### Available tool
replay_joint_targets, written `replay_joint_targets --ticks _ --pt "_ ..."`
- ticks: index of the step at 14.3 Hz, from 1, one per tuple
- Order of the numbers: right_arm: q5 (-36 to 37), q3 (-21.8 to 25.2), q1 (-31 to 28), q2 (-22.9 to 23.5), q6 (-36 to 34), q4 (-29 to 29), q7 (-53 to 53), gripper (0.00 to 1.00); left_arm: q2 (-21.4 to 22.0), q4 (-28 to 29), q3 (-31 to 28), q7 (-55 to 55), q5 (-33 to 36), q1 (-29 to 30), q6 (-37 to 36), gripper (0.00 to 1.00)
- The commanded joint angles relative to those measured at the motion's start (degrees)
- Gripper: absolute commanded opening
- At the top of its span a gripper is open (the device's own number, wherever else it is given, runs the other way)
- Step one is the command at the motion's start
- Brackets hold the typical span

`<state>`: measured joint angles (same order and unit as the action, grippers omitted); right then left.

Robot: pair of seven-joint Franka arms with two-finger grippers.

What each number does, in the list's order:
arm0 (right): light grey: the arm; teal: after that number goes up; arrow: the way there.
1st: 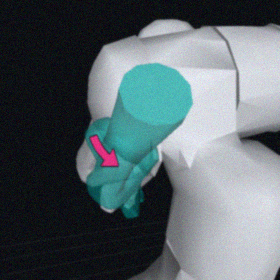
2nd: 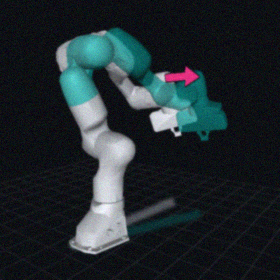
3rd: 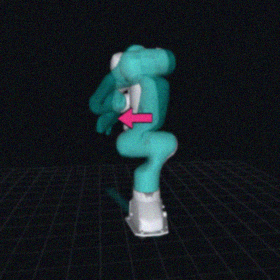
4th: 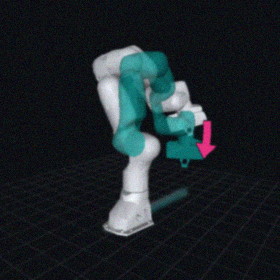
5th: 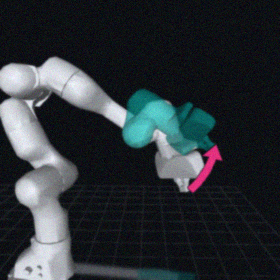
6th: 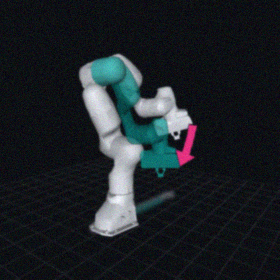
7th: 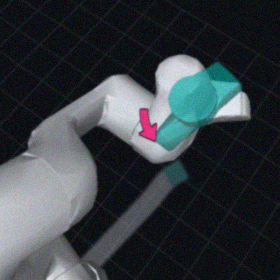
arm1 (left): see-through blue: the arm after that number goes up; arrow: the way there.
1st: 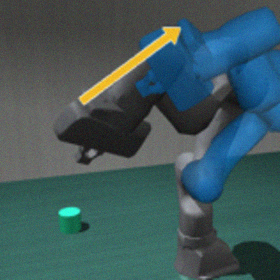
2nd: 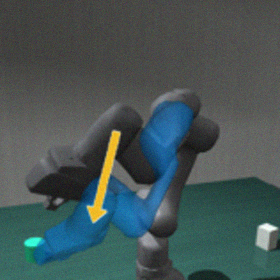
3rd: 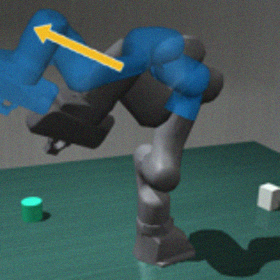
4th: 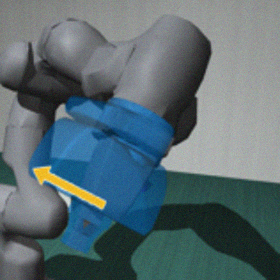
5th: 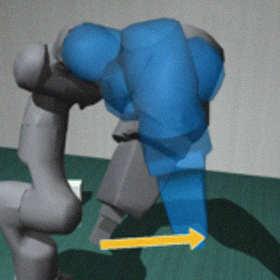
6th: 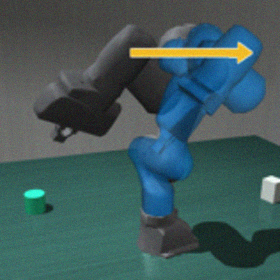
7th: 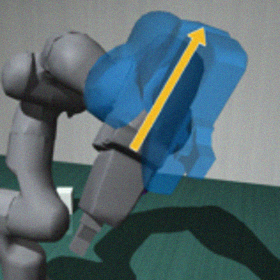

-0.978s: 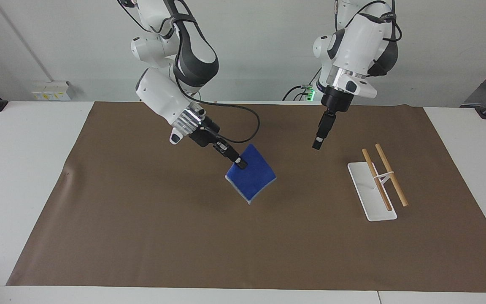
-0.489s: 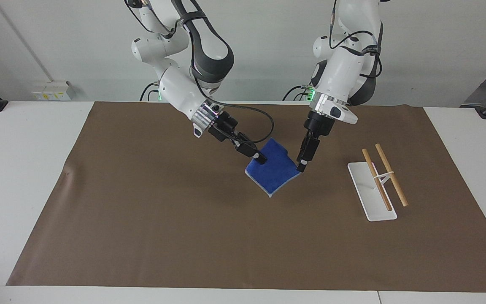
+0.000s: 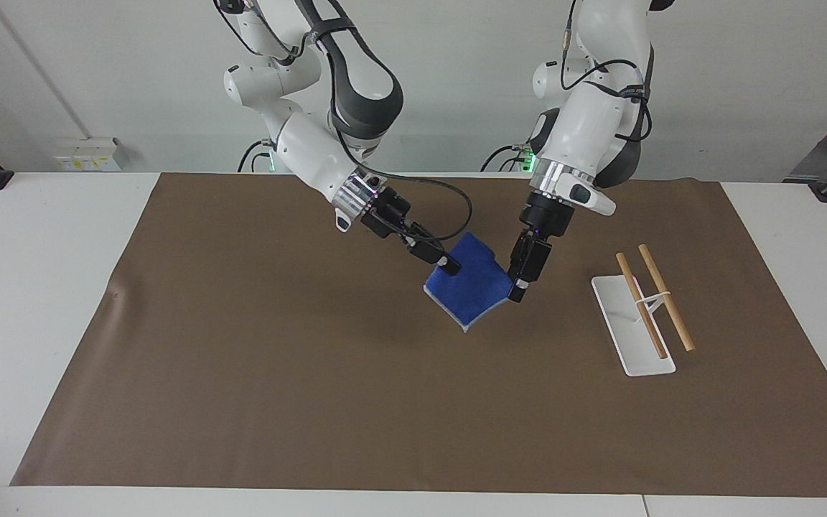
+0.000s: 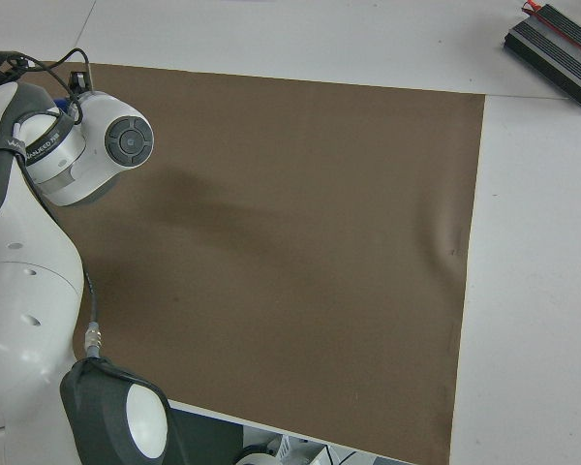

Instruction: Right arm passes towel to left arm to hang

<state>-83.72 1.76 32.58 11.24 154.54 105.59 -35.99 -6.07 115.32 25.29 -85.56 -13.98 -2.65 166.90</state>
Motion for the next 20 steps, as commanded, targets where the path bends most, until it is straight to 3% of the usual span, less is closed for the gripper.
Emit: replay_joint_targets --ticks 1,3,6,8,9,12,13,14,15,20 --pt "-1.09 -0.09 1.95 -0.16 3.31 0.32 -0.14 0.0 -1.23 -0.8 0.46 -0.48 -0.88 -0.34 1.41 0.7" --pt "-1.09 -0.09 2.05 -0.16 3.4 0.4 -0.14 0.0 -1.4 -0.71 0.55 -0.22 -0.88 -0.25 1.15 0.57" --pt "-1.09 -0.09 2.05 -0.16 3.48 0.4 -0.14 0.0 -1.23 -0.27 0.55 1.71 -0.79 -0.16 0.36 0.25" --pt "-1.09 -0.09 2.05 -0.16 3.48 0.41 -0.14 0.0 -0.62 0.0 0.55 8.71 -0.88 0.1 -4.36 0.05" --pt "-1.09 -0.09 2.05 -0.16 3.48 0.41 -0.14 0.0 -0.35 0.0 0.46 11.62 -0.88 0.36 -6.65 0.0" --pt "-1.09 -0.09 2.05 -0.07 3.48 0.41 -0.14 0.0 -0.26 0.35 0.38 13.67 -0.88 0.98 -7.38 0.0" --pt "-1.01 -0.09 1.96 -0.07 3.48 0.41 -0.05 0.13 -0.26 0.35 0.37 13.76 -0.88 1.33 -7.46 0.0" --pt "-0.4 -0.09 1.87 -0.07 3.48 0.41 0.21 0.64 -0.26 0.35 0.2 13.76 -0.88 1.51 -7.47 0.0" --pt "0.04 0.08 1.78 -0.07 4.01 0.58 2.65 1.0 -0.26 0.35 -0.06 14.28 -0.88 1.68 -7.38 0.0" --pt "9.95 0.43 -3.3 -1.04 5.86 7.25 24.87 1.0 -0.35 0.0 -4.71 22.46 -0.88 2.39 -7.38 0.0"
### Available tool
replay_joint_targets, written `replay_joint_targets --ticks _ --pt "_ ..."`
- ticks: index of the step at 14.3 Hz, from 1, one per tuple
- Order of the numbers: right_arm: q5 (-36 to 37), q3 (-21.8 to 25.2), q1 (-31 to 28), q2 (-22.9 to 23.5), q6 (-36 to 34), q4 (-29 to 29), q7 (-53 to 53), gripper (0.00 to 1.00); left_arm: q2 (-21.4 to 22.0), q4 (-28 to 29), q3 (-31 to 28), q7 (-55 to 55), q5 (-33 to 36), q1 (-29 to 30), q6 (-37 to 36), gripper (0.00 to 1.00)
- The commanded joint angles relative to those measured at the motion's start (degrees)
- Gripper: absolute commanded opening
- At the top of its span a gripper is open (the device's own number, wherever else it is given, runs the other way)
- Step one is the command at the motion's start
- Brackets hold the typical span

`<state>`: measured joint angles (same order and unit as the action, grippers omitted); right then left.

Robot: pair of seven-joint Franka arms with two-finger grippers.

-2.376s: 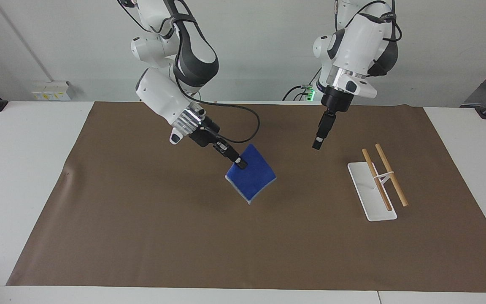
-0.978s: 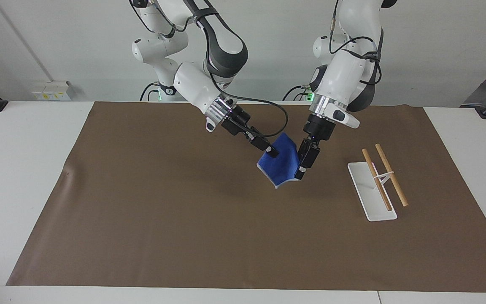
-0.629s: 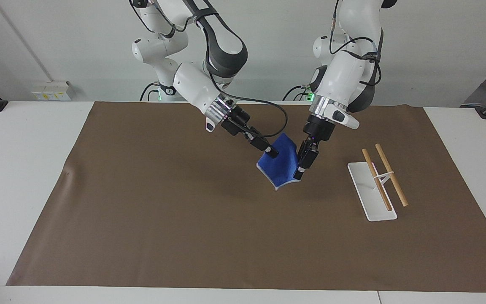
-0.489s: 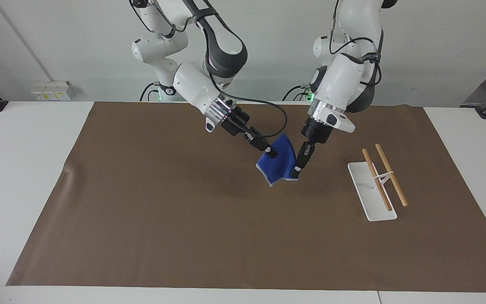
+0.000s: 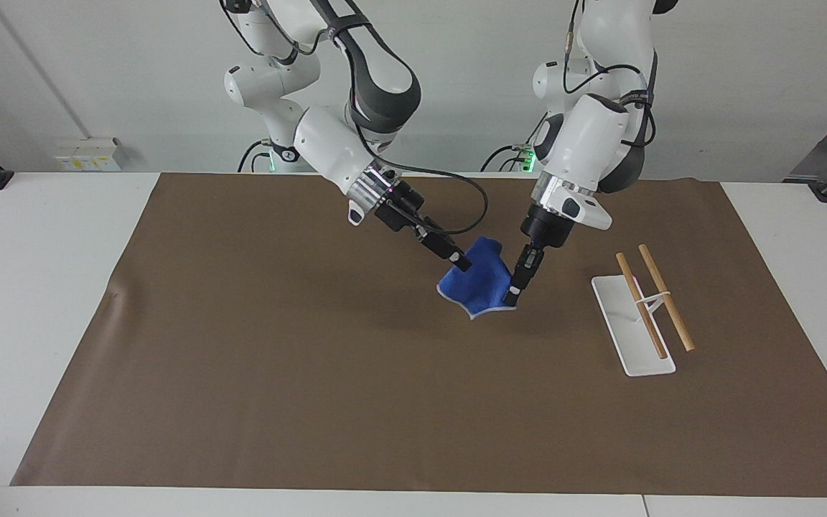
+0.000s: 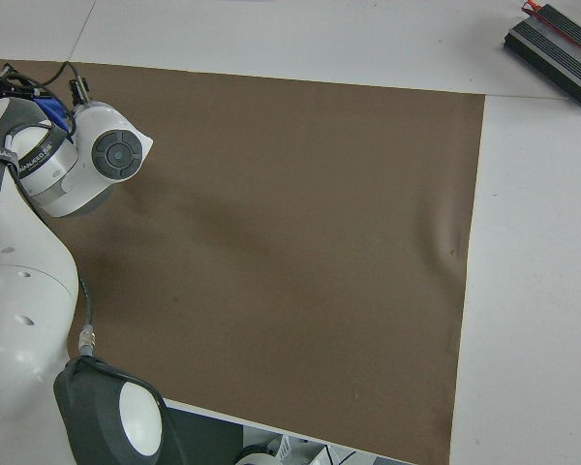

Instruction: Right arm passes towel to left arm to hang

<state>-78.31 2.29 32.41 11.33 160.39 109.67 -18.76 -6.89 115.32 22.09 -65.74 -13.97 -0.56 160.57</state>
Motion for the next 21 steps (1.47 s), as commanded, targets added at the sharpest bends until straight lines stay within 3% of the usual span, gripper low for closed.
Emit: replay_joint_targets --ticks 1,5,10,14,17,21 --pt "7.88 -0.09 -4.88 -1.05 -0.17 3.62 10.64 1.0 0.47 -0.01 -2.57 3.24 -0.88 0.3 -1.05 0.0" --pt "27.37 -0.09 -11.39 -0.7 -1.66 4.41 18.39 1.0 0.56 0.17 -7.93 3.34 -0.88 0.3 -1.22 0.0" --pt "61.83 -0.09 -20.53 -0.69 -12.54 3.1 20.07 1.0 1.96 -0.36 -17.06 6.66 -0.18 0.47 -8.86 0.0" --pt "68.01 0.61 -25.1 -0.96 -26.4 -1.72 19.81 1.0 5.3 -2.72 -22.43 11.07 0.0 0.56 -19.21 0.0" --pt "73.3 0.79 -28.71 -2.01 -41.61 -8.66 19.37 1.0 5.75 -7.55 -23.5 10.99 9.72 0.56 -29.05 0.0" --pt "76.28 1.75 -30.21 -5.78 -55.07 -12.81 16.83 1.0 5.92 -7.3 -24.81 11.07 13.53 1.09 -30.14 0.0"
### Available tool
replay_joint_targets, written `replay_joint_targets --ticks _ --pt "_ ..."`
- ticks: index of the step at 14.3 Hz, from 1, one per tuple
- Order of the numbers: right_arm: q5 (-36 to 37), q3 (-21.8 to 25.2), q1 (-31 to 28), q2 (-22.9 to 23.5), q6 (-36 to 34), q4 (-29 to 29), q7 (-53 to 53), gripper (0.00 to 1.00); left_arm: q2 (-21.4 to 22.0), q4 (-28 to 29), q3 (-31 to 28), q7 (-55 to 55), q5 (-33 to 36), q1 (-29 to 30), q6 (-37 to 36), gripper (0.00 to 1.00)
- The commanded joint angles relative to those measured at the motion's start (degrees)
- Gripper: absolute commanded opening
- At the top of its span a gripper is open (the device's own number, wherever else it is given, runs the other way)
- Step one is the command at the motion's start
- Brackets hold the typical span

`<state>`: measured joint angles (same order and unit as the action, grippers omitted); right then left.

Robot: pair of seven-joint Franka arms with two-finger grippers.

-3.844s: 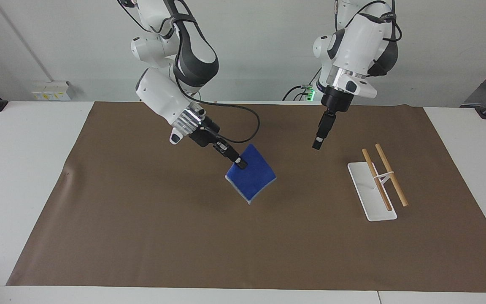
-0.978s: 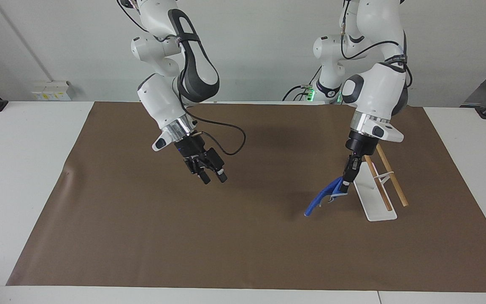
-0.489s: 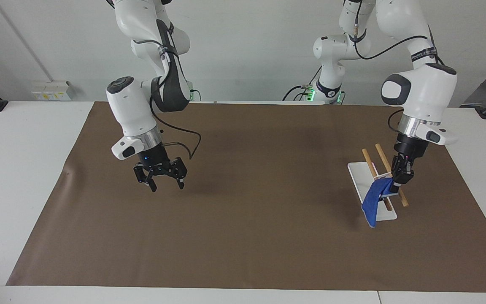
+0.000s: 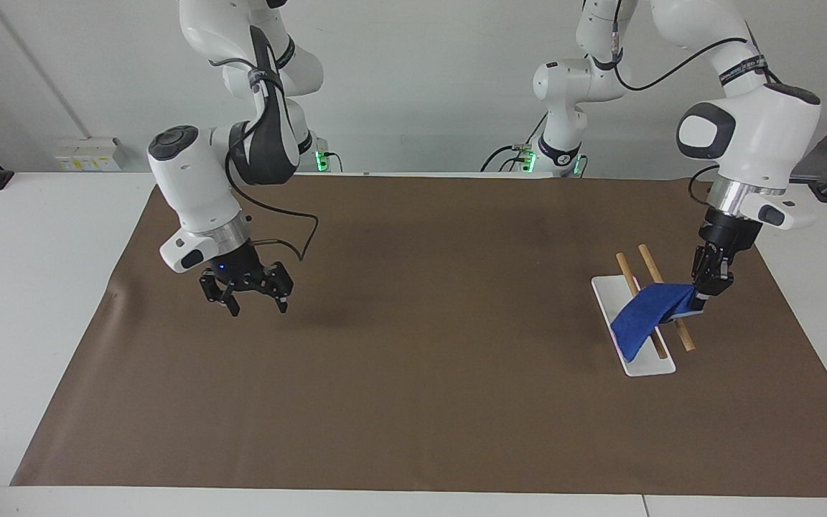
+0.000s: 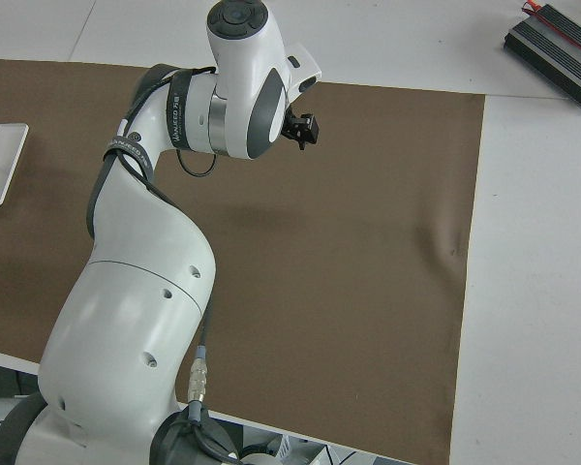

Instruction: Right arm passes towel to left arm to hang

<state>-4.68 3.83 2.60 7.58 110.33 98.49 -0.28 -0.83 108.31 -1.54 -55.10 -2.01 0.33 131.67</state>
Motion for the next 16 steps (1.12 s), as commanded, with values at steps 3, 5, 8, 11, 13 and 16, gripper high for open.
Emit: replay_joint_targets --ticks 3,5,8,11,13,16 --pt "3.27 0.21 -0.58 -6.6 -10.12 -1.72 -5.85 1.0 -0.05 0.58 -2.68 5.51 2.98 0.2 -0.53 0.0" --pt "3.53 0.12 -0.32 -9.15 -12.84 -1.72 -7.62 1.0 -0.31 0.85 -3.38 8.94 3.59 0.38 0.08 0.0" --pt "5.64 0.03 -0.75 -11.26 -14.7 0.02 -7.37 1.0 -1.36 3.04 -3.38 9.75 3.59 0.38 6.65 0.0" --pt "5.73 0.03 -1.64 -12.06 -15.94 1.0 -6.05 1.0 -3.21 3.4 -3.12 9.66 3.59 0.29 10.27 0.0" --pt "6.26 0.03 -1.55 -12.5 -15.49 1.88 -4.65 1.0 -4.18 3.92 -3.03 9.66 3.59 0.12 12.46 0.0" --pt "7.67 -0.4 -1.63 -11.55 -17.24 0.31 -3.32 1.0 -5.32 5.85 -3.03 9.66 3.59 0.11 17.82 0.0"
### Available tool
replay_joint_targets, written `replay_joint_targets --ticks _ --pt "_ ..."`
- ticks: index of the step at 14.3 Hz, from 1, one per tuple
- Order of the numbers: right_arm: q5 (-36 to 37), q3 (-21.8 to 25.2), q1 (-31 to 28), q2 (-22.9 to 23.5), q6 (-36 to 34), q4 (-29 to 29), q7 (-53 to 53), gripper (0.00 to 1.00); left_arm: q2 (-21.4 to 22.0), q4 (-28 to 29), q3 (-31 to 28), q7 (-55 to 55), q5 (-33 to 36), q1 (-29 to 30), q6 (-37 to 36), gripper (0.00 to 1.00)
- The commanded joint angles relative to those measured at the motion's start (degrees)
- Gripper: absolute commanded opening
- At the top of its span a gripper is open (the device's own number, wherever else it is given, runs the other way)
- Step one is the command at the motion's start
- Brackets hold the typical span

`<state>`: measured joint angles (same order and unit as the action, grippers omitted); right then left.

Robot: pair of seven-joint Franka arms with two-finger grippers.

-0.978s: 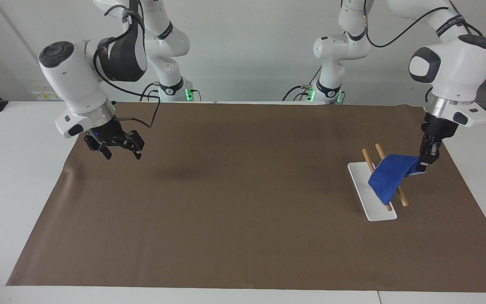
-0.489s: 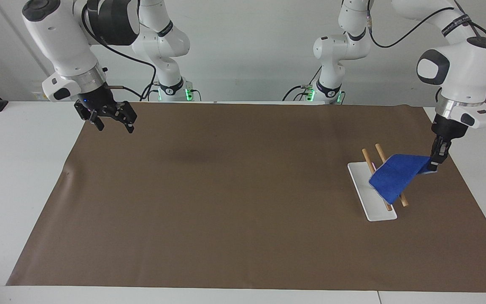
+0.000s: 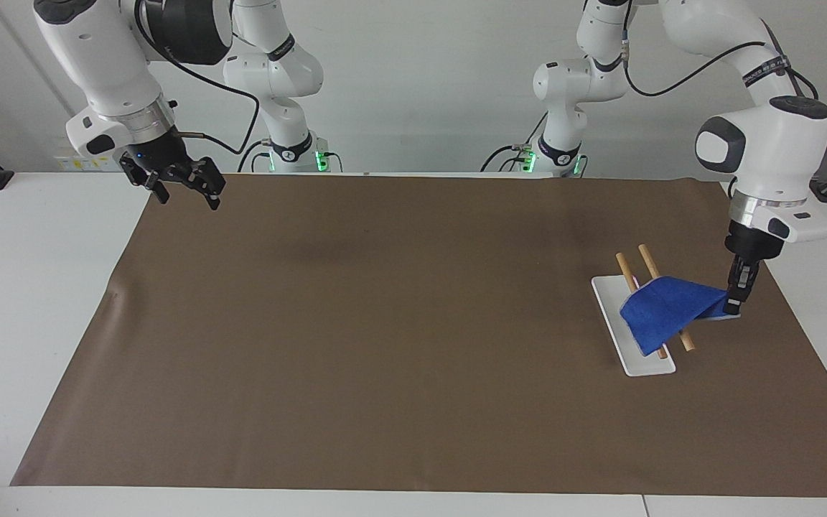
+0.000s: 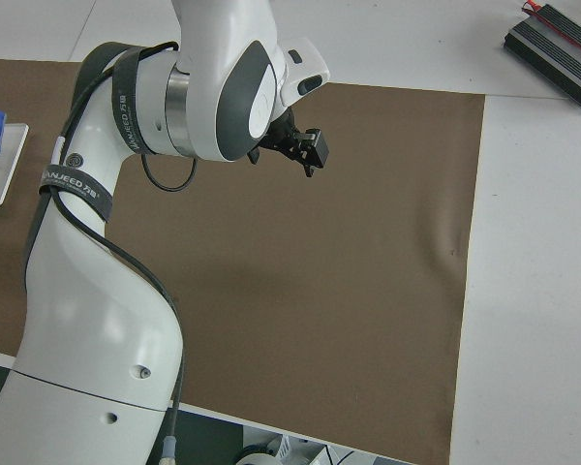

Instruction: Right arm passes towel to left arm to hang

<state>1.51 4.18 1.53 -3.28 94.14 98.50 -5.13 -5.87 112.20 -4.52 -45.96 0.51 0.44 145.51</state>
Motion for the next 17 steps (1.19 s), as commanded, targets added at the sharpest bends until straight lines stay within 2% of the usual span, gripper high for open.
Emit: replay_joint_targets --ticks 1,2,7,10,12,14,15,16,17 --pt "1.39 -0.75 -0.74 0.89 -3.5 -2.58 1.44 1.0 -0.28 2.84 -0.05 0.7 1.07 0.17 5.38 0.0" --pt "0.61 -0.75 -1.18 2.38 -4.56 -4.79 1.52 1.0 -0.28 3.63 0.04 0.79 1.07 0.17 6.27 0.0" --pt "0.25 -0.66 -0.56 0.82 -2.64 -1.39 1.0 1.0 -0.37 4.95 -0.05 1.05 1.07 0.26 7.33 0.0" --pt "0.95 -0.66 -0.57 0.9 -2.64 -2.25 1.87 1.0 -0.81 4.87 -0.14 1.05 1.07 0.26 8.65 0.03" --pt "0.87 -0.75 -0.57 0.82 -4.13 -4.02 1.88 1.0 -0.89 4.78 -0.4 1.23 1.07 0.61 8.83 0.35" --pt "0.69 -0.84 -0.57 0.21 -3.44 -2.88 1.61 1.0 -0.89 4.69 -0.4 3.41 1.07 1.23 9.0 0.53" --pt "0.69 -0.84 -0.57 0.12 -3.35 -2.7 1.53 1.0 -0.89 4.69 -0.49 5.43 1.07 1.57 9.0 0.66" --pt "0.6 -0.84 -0.48 0.11 -3.08 -2.61 1.53 1.0 -0.89 4.6 -0.49 6.84 1.07 1.93 9.0 0.75" --pt "0.51 -0.84 -0.56 0.11 -3.08 -2.61 1.44 1.0 -0.89 4.34 -0.67 7.11 0.99 2.02 9.09 0.78"
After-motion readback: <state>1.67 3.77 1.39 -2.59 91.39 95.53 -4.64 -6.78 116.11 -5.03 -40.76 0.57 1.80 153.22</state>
